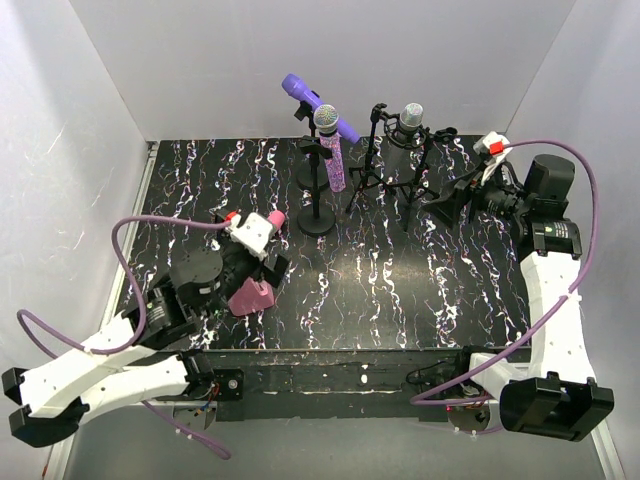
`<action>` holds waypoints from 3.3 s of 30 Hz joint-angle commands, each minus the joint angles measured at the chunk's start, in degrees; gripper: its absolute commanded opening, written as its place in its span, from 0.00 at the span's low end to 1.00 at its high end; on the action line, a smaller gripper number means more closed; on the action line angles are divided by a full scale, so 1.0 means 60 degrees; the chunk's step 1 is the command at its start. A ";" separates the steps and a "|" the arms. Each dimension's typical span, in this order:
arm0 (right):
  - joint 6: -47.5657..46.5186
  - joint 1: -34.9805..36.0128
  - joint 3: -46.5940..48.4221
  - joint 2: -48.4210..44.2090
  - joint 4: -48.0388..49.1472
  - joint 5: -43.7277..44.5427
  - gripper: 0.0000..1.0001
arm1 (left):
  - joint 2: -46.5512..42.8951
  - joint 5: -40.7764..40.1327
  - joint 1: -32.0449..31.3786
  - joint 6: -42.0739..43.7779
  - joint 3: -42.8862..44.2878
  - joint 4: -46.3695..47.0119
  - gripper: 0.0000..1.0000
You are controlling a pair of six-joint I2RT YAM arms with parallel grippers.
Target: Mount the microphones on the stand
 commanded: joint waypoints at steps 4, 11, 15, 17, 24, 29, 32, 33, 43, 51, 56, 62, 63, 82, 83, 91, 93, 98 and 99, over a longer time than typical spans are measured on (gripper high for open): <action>0.0715 -0.0329 -0.0289 -0.0318 0.0887 -0.0089 0.88 | 0.1011 0.2436 0.3690 -0.0830 0.0967 0.0006 0.98; 0.0905 -0.0519 -0.0772 -0.0479 0.1179 0.0278 0.88 | 0.1772 0.3804 0.6669 -0.2121 0.1143 -0.0418 0.98; 0.1315 -0.0593 -0.0992 -0.0494 0.1472 0.0439 0.89 | 0.1819 0.3045 0.6920 -0.1888 0.0764 -0.0114 0.98; 0.1403 -0.0651 -0.1065 -0.0479 0.1546 0.0425 0.90 | 0.1381 0.2663 0.6920 -0.1698 0.0252 0.0369 0.98; 0.1711 -0.0915 -0.1417 -0.0464 0.1824 0.0381 0.94 | 0.0295 0.1989 0.6920 -0.1580 -0.1346 0.1220 0.98; 0.1755 -0.1091 -0.1666 -0.0450 0.2029 0.0161 0.94 | -0.0276 0.1388 0.6920 -0.1550 -0.1683 0.1498 0.98; 0.1580 -0.1164 -0.1798 -0.0435 0.2103 0.0117 0.94 | -0.0569 0.1328 0.6920 -0.1550 -0.1874 0.1543 0.98; 0.1478 -0.1164 -0.1842 -0.0435 0.2117 0.0103 0.94 | -0.0614 0.1314 0.6920 -0.1550 -0.1889 0.1543 0.98; 0.1404 -0.1179 -0.2822 -0.0479 0.3083 0.0029 0.94 | -0.0760 0.1372 0.6920 -0.1550 -0.2050 0.1499 0.98; 0.1345 -0.1164 -0.3453 -0.0509 0.3742 -0.0029 0.95 | -0.0907 0.1445 0.6920 -0.1243 -0.2123 0.1528 0.98; 0.1798 -0.1179 -0.3833 -0.0391 0.4225 -0.0512 0.94 | -0.0922 0.1577 0.6920 -0.1213 -0.2138 0.1528 0.98; 0.1843 -0.1179 -0.4083 -0.0391 0.4300 -0.0396 0.94 | -0.0863 0.1680 0.6920 -0.1213 -0.2138 0.1528 0.98; 0.1901 -0.1179 -0.4098 -0.0391 0.4300 -0.0366 0.94 | -0.0863 0.1694 0.6920 -0.1199 -0.2138 0.1528 0.98; 0.4361 -0.1354 -0.2150 0.0150 0.4929 0.0996 0.94 | -0.0892 0.1753 0.6920 -0.1140 -0.2197 0.1543 0.98; 0.4566 -0.1383 -0.2092 0.0165 0.5046 0.1025 0.94 | -0.0892 0.1753 0.6920 -0.1126 -0.2182 0.1543 0.98; 0.5620 -0.1472 -0.1945 0.0312 0.5311 0.1726 0.93 | -0.0848 0.1782 0.6920 -0.1126 -0.2197 0.1543 0.98; 0.5943 -0.1486 -0.1886 0.0356 0.5311 0.2093 0.93 | -0.0834 0.1797 0.6920 -0.1140 -0.2197 0.1557 0.98; 0.6603 -0.1501 -0.1857 0.0473 0.5398 0.2607 0.93 | -0.0790 0.1826 0.6920 -0.1140 -0.2211 0.1572 0.98; 0.6734 -0.1501 -0.1871 0.0502 0.5428 0.2651 0.93 | -0.0790 0.1826 0.6920 -0.1140 -0.2211 0.1558 0.98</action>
